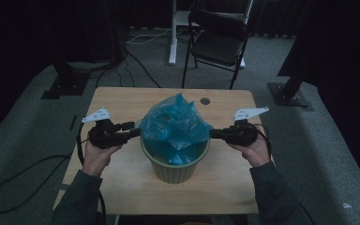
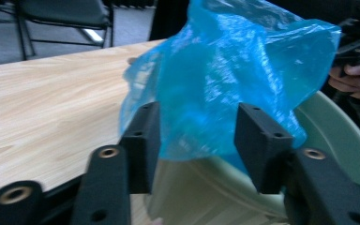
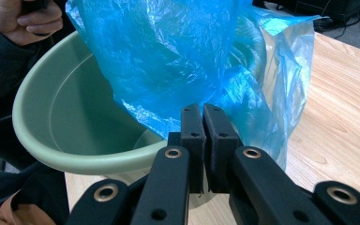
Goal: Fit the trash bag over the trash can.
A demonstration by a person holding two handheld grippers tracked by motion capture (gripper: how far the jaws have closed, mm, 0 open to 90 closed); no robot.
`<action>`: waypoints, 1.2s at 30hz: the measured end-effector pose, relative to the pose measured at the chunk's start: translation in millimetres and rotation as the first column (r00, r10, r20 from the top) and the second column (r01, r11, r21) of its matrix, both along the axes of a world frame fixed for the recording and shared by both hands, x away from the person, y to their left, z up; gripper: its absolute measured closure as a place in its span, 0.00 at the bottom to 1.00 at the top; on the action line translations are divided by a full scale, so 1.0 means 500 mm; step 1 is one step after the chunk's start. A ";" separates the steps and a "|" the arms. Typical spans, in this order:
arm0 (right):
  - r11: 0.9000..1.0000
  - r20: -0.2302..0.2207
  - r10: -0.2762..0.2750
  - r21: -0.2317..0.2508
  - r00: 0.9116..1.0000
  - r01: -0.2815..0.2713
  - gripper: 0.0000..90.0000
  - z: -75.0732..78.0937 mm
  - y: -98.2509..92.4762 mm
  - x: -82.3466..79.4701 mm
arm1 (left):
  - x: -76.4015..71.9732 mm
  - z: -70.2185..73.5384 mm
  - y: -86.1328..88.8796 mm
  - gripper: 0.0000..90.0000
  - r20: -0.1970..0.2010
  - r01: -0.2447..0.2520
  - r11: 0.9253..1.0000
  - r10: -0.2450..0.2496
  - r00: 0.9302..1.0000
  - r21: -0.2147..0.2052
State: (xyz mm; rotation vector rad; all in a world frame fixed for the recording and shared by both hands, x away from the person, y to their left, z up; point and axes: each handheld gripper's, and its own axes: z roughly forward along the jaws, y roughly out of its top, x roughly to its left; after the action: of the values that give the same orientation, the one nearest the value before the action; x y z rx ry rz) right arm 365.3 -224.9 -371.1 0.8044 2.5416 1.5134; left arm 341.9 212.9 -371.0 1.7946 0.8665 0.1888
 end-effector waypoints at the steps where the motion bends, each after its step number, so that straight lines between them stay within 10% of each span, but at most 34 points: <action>1: 1.000 -0.001 0.002 -0.001 1.000 -0.002 0.97 0.000 0.001 0.000 | 0.003 -0.001 -0.004 0.53 0.000 0.006 1.000 -0.006 1.000 0.002; 5: 1.000 -0.002 0.004 0.003 1.000 -0.004 0.97 0.001 0.002 0.000 | 0.012 -0.012 -0.020 0.60 -0.032 0.007 0.999 -0.005 0.999 0.039; 11: 1.000 -0.006 0.021 0.001 1.000 -0.021 0.98 0.000 0.000 -0.010 | -0.003 -0.011 -0.008 0.98 -0.025 -0.022 0.999 0.022 0.999 0.032; 26: 0.996 -0.042 0.090 -0.019 0.995 -0.091 0.99 -0.020 -0.007 -0.040 | -0.082 -0.056 -0.011 1.00 -0.060 0.013 0.998 -0.009 0.998 0.061; 36: 0.992 -0.064 0.123 -0.031 0.990 -0.125 0.99 -0.035 -0.002 -0.051 | -0.077 -0.068 -0.032 1.00 -0.068 0.020 0.996 -0.014 0.998 0.086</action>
State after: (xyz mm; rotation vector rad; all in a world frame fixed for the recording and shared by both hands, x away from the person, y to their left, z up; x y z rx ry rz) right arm 339.6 -226.1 -388.6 0.7123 2.7019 1.4959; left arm 303.3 196.6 -405.0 1.8980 0.9021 0.1577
